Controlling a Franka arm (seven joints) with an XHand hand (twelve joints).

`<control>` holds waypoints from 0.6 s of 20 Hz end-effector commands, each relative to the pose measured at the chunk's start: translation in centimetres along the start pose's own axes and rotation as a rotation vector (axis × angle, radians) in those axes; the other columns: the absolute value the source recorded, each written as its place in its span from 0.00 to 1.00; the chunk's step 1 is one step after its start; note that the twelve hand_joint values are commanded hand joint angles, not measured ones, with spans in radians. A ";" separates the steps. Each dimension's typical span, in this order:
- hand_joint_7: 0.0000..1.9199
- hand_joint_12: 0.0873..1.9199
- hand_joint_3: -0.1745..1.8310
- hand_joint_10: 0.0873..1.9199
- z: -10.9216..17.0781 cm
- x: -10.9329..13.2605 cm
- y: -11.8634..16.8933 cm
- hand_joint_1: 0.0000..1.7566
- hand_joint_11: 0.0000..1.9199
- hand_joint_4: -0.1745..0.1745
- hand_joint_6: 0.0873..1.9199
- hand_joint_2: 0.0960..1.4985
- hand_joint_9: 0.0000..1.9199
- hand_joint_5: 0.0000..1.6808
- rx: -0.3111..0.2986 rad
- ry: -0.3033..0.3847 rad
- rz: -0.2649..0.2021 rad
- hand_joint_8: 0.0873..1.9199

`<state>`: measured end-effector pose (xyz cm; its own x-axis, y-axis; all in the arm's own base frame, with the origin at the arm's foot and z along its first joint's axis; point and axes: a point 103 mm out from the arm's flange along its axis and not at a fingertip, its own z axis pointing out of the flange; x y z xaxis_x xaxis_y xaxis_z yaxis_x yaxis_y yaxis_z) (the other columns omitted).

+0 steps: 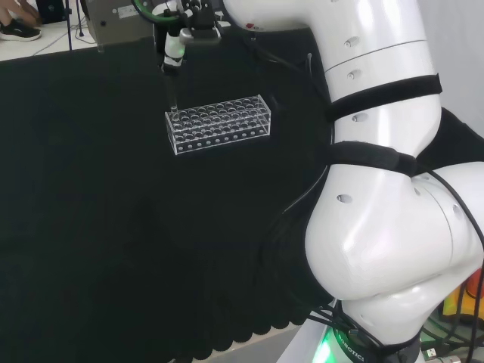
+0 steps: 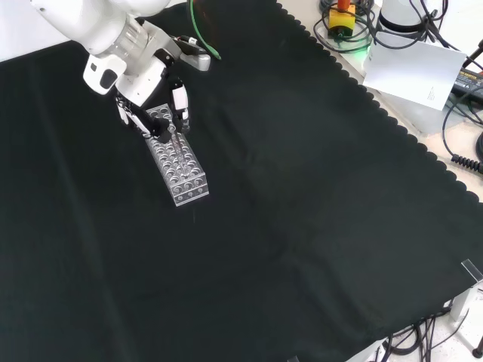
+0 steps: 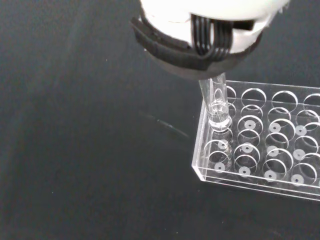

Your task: Put the test tube back in the rack.

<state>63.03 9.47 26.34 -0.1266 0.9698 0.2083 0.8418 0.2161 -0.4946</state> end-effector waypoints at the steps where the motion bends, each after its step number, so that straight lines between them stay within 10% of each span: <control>1: 0.73 0.58 0.33 0.12 0.6 0.3 0.1 0.81 0.46 0.00 0.08 0.44 0.71 0.81 0.011 0.016 0.001 0.33; 12: 0.73 0.58 0.33 0.12 1.1 0.4 0.2 0.81 0.46 0.00 0.08 0.44 0.71 0.81 0.017 0.027 0.002 0.33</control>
<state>62.65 10.03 25.49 -0.1109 0.9673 0.2279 0.8338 0.2153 -0.5083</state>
